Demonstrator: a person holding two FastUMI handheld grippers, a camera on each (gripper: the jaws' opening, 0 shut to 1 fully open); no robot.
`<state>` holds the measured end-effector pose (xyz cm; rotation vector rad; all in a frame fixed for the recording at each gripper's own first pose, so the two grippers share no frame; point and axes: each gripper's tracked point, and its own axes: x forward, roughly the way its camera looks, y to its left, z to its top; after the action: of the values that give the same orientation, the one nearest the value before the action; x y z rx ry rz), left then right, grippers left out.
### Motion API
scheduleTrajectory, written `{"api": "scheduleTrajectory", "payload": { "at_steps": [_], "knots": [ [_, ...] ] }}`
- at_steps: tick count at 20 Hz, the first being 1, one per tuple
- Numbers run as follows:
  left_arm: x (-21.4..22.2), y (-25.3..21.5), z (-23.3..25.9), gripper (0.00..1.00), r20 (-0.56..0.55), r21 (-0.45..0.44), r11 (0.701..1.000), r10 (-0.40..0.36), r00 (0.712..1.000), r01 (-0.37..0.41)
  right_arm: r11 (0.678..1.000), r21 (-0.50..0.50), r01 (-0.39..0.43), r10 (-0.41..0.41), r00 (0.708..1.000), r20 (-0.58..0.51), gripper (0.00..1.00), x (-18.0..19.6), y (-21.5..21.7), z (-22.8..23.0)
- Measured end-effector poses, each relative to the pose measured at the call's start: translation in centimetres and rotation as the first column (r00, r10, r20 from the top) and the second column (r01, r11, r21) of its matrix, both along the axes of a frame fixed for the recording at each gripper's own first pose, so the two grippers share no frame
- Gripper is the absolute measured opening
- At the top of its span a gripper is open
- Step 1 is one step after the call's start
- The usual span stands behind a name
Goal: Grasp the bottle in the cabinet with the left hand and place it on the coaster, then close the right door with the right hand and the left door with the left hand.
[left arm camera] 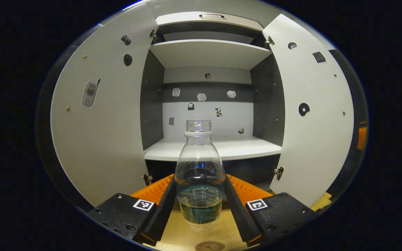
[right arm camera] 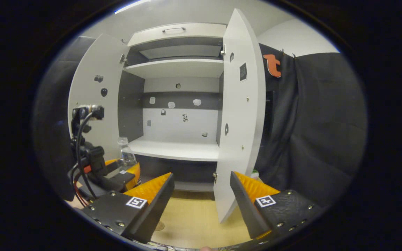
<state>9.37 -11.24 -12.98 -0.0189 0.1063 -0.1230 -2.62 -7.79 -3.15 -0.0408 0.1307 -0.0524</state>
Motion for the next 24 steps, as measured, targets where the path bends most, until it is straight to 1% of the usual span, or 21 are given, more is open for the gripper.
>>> {"api": "scheduleTrajectory", "payload": {
  "at_steps": [4,9,12,18,23,24],
  "knots": [
    [-2.7,-0.3,-5.3,0.82,-0.039,-0.008,1.000,0.020,0.999,-0.020,1.000,-0.002,0.003,-0.003,0.999,-0.040,0.98,-1.0,-0.8,-1.7],
    [-5.6,-1.9,-12.5,0.82,-0.126,-0.035,0.999,0.008,0.992,-0.013,1.000,-0.006,0.023,-0.023,0.995,-0.098,0.98,-1.6,-2.1,-4.2],
    [-6.3,-2.5,-15.5,0.82,-0.138,-0.012,1.000,0.008,0.990,-0.010,0.999,-0.023,0.031,-0.034,0.992,-0.125,0.98,-1.8,-2.9,-5.1],
    [-5.9,-2.3,-18.9,0.82,-0.140,0.027,0.999,0.026,0.990,-0.022,0.999,-0.031,0.040,-0.045,0.983,-0.177,0.98,-1.5,-3.8,-6.8],
    [-5.7,-2.0,-20.5,0.82,-0.150,0.015,0.999,0.032,0.988,-0.030,0.999,-0.043,0.033,-0.041,0.979,-0.201,0.98,-1.3,-3.9,-7.7],
    [-5.5,-1.9,-20.2,0.82,-0.137,0.017,0.999,0.032,0.990,-0.030,0.998,-0.047,0.029,-0.039,0.978,-0.205,0.98,-1.2,-3.9,-7.8]
  ]
}}
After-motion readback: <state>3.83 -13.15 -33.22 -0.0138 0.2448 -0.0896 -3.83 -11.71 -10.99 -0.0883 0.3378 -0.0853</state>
